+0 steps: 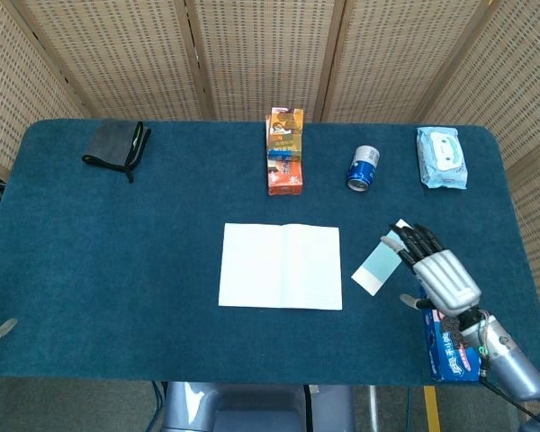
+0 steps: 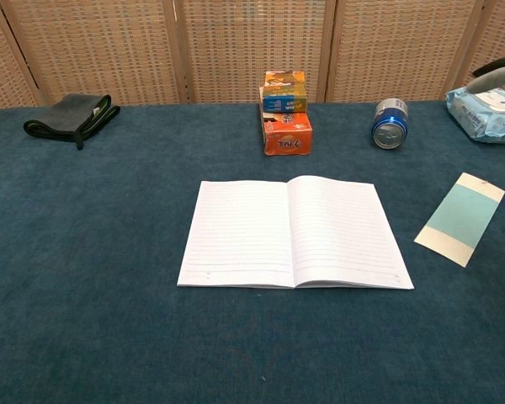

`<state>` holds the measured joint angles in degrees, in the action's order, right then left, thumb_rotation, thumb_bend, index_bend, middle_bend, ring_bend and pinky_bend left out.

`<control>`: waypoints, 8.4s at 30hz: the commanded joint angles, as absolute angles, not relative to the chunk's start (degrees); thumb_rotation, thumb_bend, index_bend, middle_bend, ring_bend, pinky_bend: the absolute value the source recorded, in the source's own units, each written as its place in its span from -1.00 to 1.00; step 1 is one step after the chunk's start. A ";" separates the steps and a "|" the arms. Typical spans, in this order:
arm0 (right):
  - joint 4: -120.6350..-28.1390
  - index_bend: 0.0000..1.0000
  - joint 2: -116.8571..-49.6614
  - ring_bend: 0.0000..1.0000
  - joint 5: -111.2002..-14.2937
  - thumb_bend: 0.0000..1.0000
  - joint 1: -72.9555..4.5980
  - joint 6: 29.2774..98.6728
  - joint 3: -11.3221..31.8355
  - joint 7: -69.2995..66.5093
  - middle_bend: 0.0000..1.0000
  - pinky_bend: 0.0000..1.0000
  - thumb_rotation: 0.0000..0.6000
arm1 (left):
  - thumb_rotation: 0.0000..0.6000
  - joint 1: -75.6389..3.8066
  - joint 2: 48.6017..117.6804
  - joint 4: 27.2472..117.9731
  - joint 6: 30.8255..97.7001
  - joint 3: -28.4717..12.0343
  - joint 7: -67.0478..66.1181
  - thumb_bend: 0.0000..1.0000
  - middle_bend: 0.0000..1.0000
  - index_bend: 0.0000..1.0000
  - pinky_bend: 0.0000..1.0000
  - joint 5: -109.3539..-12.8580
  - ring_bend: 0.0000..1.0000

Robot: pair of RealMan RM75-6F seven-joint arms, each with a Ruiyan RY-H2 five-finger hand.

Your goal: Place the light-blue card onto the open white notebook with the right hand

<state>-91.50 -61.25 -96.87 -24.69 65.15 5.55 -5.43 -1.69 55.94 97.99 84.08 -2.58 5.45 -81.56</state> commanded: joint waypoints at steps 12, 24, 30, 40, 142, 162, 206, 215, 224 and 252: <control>-70.67 -0.85 -73.20 -1.00 -103.62 -1.00 -36.58 56.34 1.69 -12.24 -1.00 -1.00 1.00 | 1.00 -4.50 56.58 98.11 78.90 -4.05 2.37 -1.00 -1.00 -1.00 -1.00 -76.69 -1.00; -60.95 -0.70 -78.45 -1.00 -105.33 -1.00 -42.20 51.79 -1.75 -11.12 -1.00 -1.00 1.00 | 1.00 -6.39 57.17 99.01 76.24 -4.71 -0.94 -1.00 -1.00 -1.00 -1.00 -74.10 -1.00; -53.65 -0.66 -81.62 -1.00 -107.38 -1.00 -42.96 53.65 -4.36 -10.28 -1.00 -1.00 1.00 | 1.00 -7.40 57.47 98.85 74.52 -4.99 -1.98 -1.00 -1.00 -1.00 -1.00 -72.51 -1.00; -41.69 -0.59 -87.20 -1.00 -109.70 -1.00 -43.41 59.59 -7.48 -12.66 -1.00 -1.00 1.00 | 1.00 -8.59 57.77 99.21 73.03 -5.33 -3.68 -1.00 -1.00 -1.00 -1.00 -70.65 -1.00; -66.21 0.32 -82.98 -1.00 -111.67 -0.52 -65.91 55.53 -0.60 22.13 -0.99 -0.97 1.00 | 1.00 -11.04 57.84 98.57 69.09 -5.17 -3.78 -1.00 -1.00 -1.00 -1.00 -66.24 -1.00; -63.16 0.30 -89.97 -1.00 -114.19 -0.51 -69.85 47.95 -2.87 32.03 -1.00 -0.90 1.00 | 1.00 -11.59 56.70 97.26 66.70 -4.94 0.03 -1.00 -1.00 -1.00 -1.00 -66.68 -1.00; -85.87 -1.00 -82.91 -1.00 -86.17 1.00 -60.17 44.03 5.16 13.02 -1.00 -1.00 1.00 | 1.00 -11.67 56.50 97.75 66.99 -4.29 0.52 -1.00 -1.00 -1.00 -1.00 -67.76 -1.00; -87.07 -1.00 -82.69 -1.00 -64.06 1.00 -63.06 30.94 5.77 13.79 -1.00 -1.00 1.00 | 1.00 -11.65 56.14 97.78 66.94 -4.19 1.24 -1.00 -1.00 -1.00 -1.00 -68.34 -1.00; -84.90 -1.00 -85.10 -1.00 -56.52 1.00 -65.72 30.91 3.98 18.33 -1.00 -1.00 1.00 | 1.00 -11.64 56.10 97.51 66.75 -4.29 1.79 -1.00 -1.00 -1.00 -1.00 -67.93 -1.00; -86.56 -1.00 -86.89 -1.00 -53.56 1.00 -67.53 35.38 -1.67 27.62 -1.00 -1.00 1.00 | 1.00 -12.05 56.30 97.82 66.37 -4.18 1.05 -1.00 -1.00 -1.00 -1.00 -67.83 -1.00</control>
